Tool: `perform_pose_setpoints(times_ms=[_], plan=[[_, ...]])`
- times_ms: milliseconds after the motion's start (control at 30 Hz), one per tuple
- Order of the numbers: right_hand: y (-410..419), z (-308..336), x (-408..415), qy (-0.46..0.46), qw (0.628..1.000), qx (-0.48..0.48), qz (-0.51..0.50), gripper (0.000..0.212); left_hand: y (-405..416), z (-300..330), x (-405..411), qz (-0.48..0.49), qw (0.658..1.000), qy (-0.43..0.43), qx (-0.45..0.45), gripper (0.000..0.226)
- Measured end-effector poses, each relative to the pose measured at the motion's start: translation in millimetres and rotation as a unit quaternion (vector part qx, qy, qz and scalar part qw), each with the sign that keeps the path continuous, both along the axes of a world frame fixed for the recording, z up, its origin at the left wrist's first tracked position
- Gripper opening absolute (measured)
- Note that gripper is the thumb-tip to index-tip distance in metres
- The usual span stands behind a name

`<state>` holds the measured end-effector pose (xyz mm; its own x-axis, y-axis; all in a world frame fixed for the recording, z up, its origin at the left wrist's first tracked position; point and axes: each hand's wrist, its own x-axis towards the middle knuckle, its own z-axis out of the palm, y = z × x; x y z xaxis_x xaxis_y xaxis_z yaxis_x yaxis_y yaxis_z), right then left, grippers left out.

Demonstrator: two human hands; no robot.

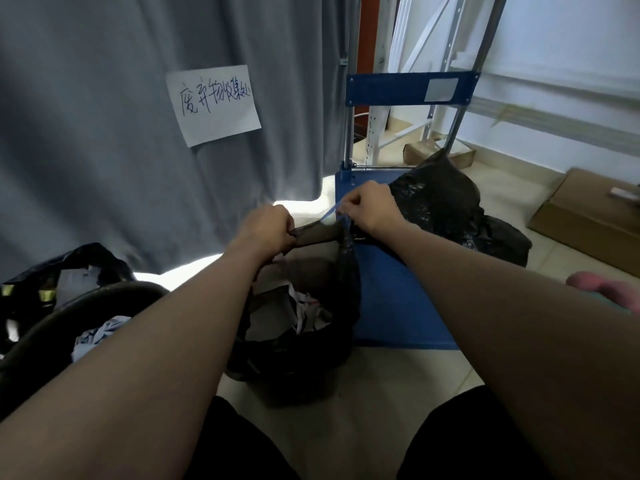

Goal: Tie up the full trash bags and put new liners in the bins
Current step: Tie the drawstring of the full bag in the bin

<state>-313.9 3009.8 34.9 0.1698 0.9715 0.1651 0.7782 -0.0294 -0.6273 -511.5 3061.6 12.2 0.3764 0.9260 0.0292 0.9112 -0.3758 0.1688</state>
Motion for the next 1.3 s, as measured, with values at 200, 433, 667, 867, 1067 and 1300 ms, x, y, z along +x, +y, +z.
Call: perform_pose_setpoints(times_ms=[200, 433, 667, 867, 1067, 1300], plan=[[-8.0, 15.5, -3.0, 0.123, 0.991, 0.041, 0.013, 0.018, -7.9, -3.1, 5.1, 0.032, 0.995, 0.091, -0.015, 0.027], [-11.3, 20.1, -3.5, 0.150, 0.987, 0.029, 0.042, 0.010, -16.6, 20.1, 32.6, 0.014, 0.989, -0.149, -0.021, 0.033], [-3.2, 13.2, -5.5, 0.213, 0.977, 0.002, -0.015, 0.014, -22.2, 38.0, 36.4, 0.012, 0.945, -0.324, -0.046, 0.016], [-3.9, 1.9, -5.3, 0.158, 0.975, -0.148, 0.046, 0.035, -20.2, 47.5, 20.0, 0.021, 0.935, -0.353, -0.017, 0.015], [-2.4, -11.1, -25.6, 0.019, 0.977, -0.193, 0.087, 0.028, -21.1, 56.3, 5.4, 0.011, 0.943, -0.333, 0.012, 0.008], [5.6, -23.9, -38.4, -0.132, 0.962, -0.221, 0.092, 0.029, -22.8, 62.2, -0.3, 0.058, 0.939, -0.321, 0.107, 0.012]])
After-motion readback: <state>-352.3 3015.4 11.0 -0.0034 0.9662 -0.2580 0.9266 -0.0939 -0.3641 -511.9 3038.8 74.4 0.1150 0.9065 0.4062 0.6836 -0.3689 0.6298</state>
